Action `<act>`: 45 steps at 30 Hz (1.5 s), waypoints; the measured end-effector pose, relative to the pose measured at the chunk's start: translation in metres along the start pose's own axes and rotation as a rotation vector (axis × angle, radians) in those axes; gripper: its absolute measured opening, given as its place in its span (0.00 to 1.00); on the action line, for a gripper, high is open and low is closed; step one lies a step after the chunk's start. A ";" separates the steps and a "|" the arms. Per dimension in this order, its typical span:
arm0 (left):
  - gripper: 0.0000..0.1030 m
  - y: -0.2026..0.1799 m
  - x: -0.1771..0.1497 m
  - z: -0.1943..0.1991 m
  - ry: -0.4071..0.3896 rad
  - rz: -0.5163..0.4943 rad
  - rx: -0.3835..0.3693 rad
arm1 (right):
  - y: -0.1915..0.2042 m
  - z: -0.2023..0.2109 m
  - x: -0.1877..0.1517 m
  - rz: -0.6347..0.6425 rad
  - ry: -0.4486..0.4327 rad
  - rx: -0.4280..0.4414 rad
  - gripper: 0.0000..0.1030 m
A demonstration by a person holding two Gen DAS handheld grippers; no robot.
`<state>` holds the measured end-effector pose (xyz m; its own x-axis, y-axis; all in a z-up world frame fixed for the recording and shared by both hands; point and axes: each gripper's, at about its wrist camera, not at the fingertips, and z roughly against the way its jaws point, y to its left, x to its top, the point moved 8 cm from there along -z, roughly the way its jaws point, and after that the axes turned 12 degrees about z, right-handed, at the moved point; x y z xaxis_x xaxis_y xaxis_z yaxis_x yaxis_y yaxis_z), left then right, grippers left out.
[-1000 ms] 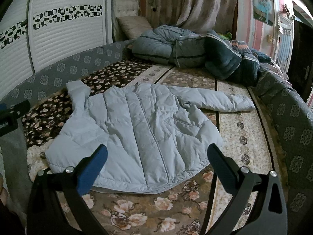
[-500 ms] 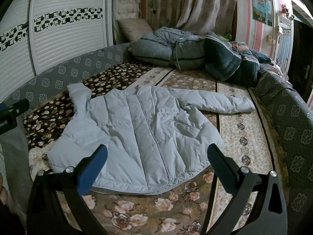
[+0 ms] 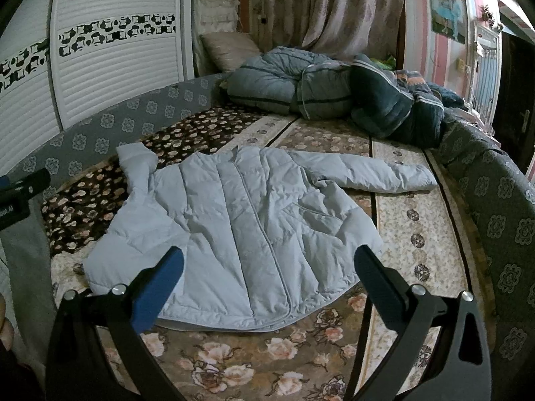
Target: Fold large clothes
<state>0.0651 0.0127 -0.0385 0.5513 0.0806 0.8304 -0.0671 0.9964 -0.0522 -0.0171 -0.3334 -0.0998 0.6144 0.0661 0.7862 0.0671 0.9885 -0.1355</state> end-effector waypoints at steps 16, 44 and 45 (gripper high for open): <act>0.97 0.002 0.002 0.001 -0.010 0.002 0.003 | 0.000 0.000 -0.001 -0.002 -0.003 0.003 0.98; 0.97 0.001 -0.001 -0.006 -0.001 0.001 0.020 | 0.003 -0.004 0.000 0.005 0.001 0.004 0.98; 0.97 0.001 -0.001 -0.006 -0.001 -0.001 0.018 | 0.002 -0.005 -0.002 0.005 0.000 0.004 0.98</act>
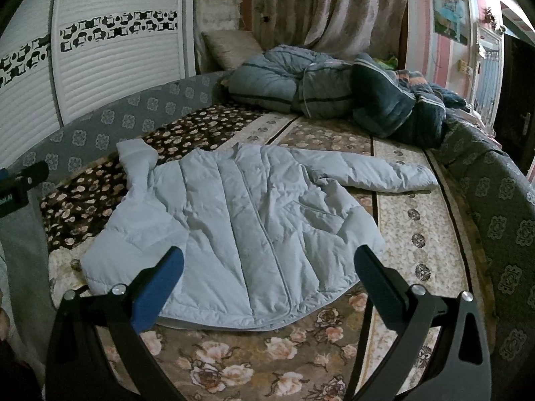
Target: Fold large clothes
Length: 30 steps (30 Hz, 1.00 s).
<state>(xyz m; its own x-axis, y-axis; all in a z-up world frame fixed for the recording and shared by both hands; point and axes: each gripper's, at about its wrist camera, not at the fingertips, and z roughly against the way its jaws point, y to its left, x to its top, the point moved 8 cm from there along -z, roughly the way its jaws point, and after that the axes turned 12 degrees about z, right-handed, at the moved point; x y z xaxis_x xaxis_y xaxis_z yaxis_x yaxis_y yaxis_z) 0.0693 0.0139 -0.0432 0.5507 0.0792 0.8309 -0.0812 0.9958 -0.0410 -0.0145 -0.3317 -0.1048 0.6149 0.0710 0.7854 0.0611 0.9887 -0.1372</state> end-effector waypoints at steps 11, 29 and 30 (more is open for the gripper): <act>0.97 -0.003 0.000 0.000 -0.002 -0.016 0.003 | -0.012 -0.002 -0.008 -0.027 -0.007 -0.010 0.98; 0.97 0.018 0.017 0.003 -0.018 0.018 0.011 | -0.004 0.013 0.010 0.021 -0.033 -0.022 0.99; 0.97 0.023 0.022 0.001 -0.019 0.030 0.018 | -0.004 0.012 0.012 0.027 -0.032 -0.032 0.99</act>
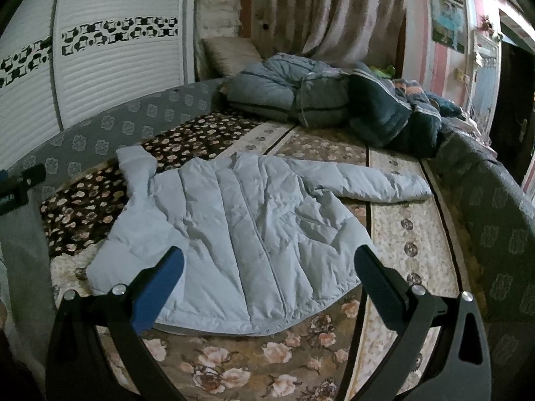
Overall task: Fold large clothes
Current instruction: 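Grasp the jacket sleeve with the left tool and lift it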
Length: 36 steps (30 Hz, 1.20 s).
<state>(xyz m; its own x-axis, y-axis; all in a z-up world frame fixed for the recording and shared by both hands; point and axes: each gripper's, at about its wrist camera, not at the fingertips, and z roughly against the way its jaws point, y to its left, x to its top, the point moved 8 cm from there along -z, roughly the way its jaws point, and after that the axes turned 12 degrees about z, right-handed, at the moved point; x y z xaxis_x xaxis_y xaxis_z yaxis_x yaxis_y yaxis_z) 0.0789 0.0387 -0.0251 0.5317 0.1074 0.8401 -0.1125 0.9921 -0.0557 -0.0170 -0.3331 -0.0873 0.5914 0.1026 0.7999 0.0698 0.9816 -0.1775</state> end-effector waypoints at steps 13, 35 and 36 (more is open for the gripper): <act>0.97 0.037 0.070 -0.026 -0.077 0.088 0.096 | -0.030 -0.035 0.068 -0.020 -0.077 0.067 0.99; 0.97 0.061 0.099 -0.211 0.080 0.042 0.233 | -0.035 -0.222 0.121 0.090 0.005 0.164 0.99; 0.97 0.066 0.098 -0.222 0.098 0.055 0.228 | -0.034 -0.229 0.123 0.099 0.005 0.159 0.99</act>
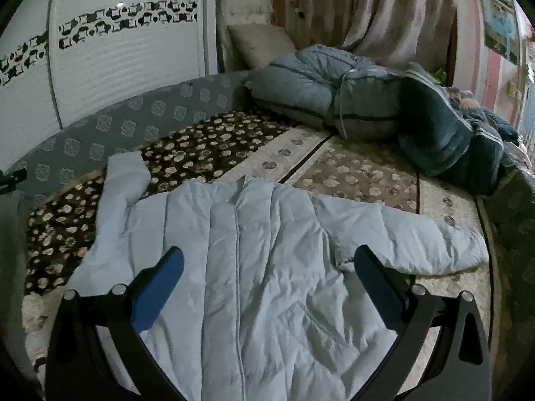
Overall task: Fold large clothes
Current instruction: 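Grasp the jacket sleeve with the left tool and lift it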
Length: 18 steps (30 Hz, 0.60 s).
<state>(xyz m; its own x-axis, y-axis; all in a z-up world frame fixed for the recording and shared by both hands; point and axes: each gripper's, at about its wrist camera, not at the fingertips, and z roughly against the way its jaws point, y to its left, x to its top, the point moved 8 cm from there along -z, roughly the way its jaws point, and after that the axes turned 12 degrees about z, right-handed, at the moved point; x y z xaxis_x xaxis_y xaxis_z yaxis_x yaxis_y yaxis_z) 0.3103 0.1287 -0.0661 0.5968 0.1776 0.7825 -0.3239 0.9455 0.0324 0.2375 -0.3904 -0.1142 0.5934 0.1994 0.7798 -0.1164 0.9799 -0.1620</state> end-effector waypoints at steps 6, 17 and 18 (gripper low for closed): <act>0.97 -0.007 0.002 -0.060 0.111 0.047 -0.062 | 0.003 -0.053 0.016 0.057 0.032 -0.034 0.99; 0.97 -0.115 -0.040 -0.168 0.235 -0.203 -0.045 | 0.014 -0.127 -0.010 0.076 0.130 0.009 0.99; 0.97 -0.116 -0.045 -0.180 0.243 -0.207 -0.022 | 0.014 -0.131 -0.011 0.078 0.130 0.013 0.99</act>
<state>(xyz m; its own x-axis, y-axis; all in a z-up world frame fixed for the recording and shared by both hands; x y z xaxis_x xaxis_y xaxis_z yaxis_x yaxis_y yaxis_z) 0.4531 0.0603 -0.2167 0.8072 0.0383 0.5891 -0.1630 0.9735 0.1601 0.3339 -0.3793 -0.2047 0.6803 0.2735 0.6800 -0.1761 0.9616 -0.2105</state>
